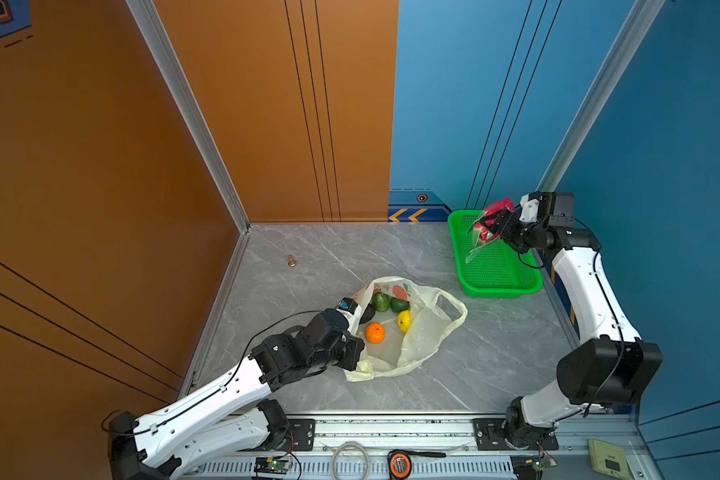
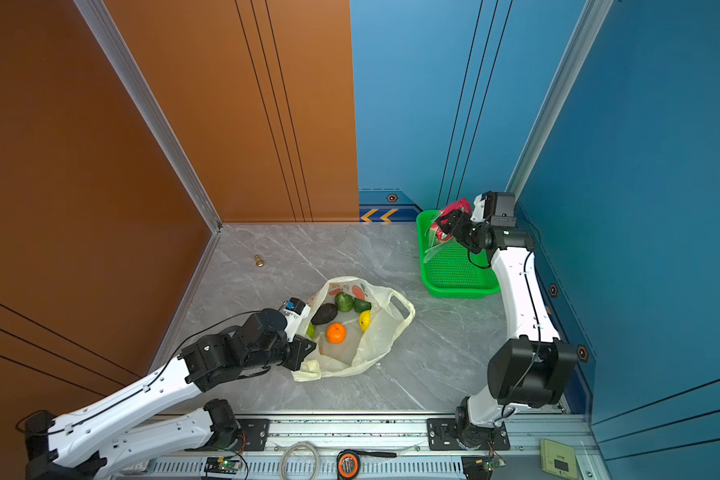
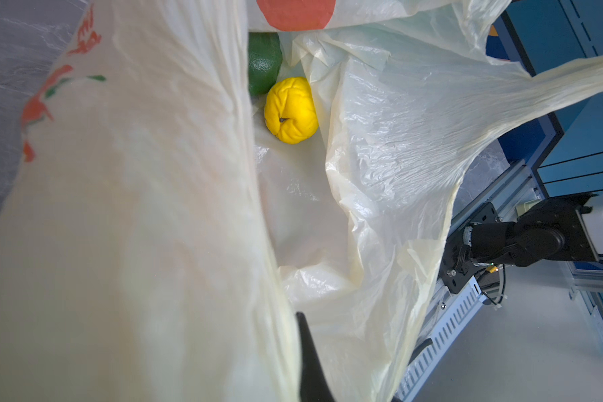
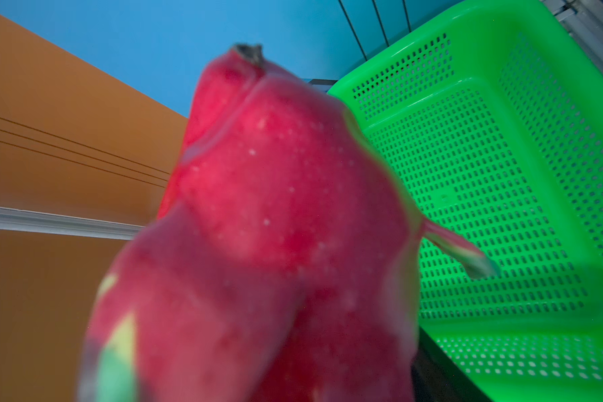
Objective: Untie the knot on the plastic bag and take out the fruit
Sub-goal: 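Carry the dragon fruit to the green basket and release it with the right gripper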
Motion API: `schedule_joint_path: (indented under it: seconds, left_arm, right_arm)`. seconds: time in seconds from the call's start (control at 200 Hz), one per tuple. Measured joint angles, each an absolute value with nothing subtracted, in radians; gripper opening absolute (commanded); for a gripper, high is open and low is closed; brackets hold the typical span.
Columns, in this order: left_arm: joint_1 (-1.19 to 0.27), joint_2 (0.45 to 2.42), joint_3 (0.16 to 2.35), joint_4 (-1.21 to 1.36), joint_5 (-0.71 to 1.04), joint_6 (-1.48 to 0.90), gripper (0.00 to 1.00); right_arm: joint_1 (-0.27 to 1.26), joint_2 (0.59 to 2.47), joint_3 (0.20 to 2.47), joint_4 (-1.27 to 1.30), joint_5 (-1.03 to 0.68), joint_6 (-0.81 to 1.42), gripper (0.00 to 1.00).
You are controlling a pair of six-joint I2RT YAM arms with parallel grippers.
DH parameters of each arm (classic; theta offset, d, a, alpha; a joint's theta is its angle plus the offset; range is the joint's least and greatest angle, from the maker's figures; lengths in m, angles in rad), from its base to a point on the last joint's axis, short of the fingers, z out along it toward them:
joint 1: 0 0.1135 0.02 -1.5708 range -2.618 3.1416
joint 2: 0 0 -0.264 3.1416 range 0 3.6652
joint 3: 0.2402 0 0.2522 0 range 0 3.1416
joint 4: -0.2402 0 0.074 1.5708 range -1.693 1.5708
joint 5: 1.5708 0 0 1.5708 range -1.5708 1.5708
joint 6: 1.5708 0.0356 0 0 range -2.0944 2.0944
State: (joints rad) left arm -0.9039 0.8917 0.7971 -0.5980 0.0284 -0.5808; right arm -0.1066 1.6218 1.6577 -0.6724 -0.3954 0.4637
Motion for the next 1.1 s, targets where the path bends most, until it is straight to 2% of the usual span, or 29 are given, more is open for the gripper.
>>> schedule_joint_path:
  seconds: [0.486, 0.641, 0.796, 0.861, 0.986, 1.101]
  left_arm:
    - [-0.904, 0.861, 0.797, -0.601, 0.023, -0.603, 0.00]
    - [-0.904, 0.860, 0.797, -0.601, 0.014, -0.610, 0.00]
    - [-0.904, 0.860, 0.797, -0.601, 0.008, -0.611, 0.00]
    - [-0.904, 0.860, 0.797, -0.601, 0.007, -0.611, 0.00]
    - [-0.904, 0.862, 0.797, -0.601, 0.004, -0.611, 0.00]
    - [-0.904, 0.864, 0.797, -0.601, 0.003, -0.610, 0.00]
  right_arm:
    - [-0.107, 2.065, 2.057, -0.984, -0.202, 0.199, 0.11]
    - [-0.090, 2.167, 2.123, -1.048, -0.138, 0.153, 0.11]
    - [-0.070, 2.235, 2.147, -1.085, -0.098, 0.129, 0.17]
    - [-0.061, 2.259, 2.154, -1.093, -0.087, 0.126, 0.21]
    - [-0.047, 2.290, 2.155, -1.094, -0.059, 0.122, 0.36]
    - [-0.043, 2.299, 2.155, -1.095, -0.045, 0.122, 0.63]
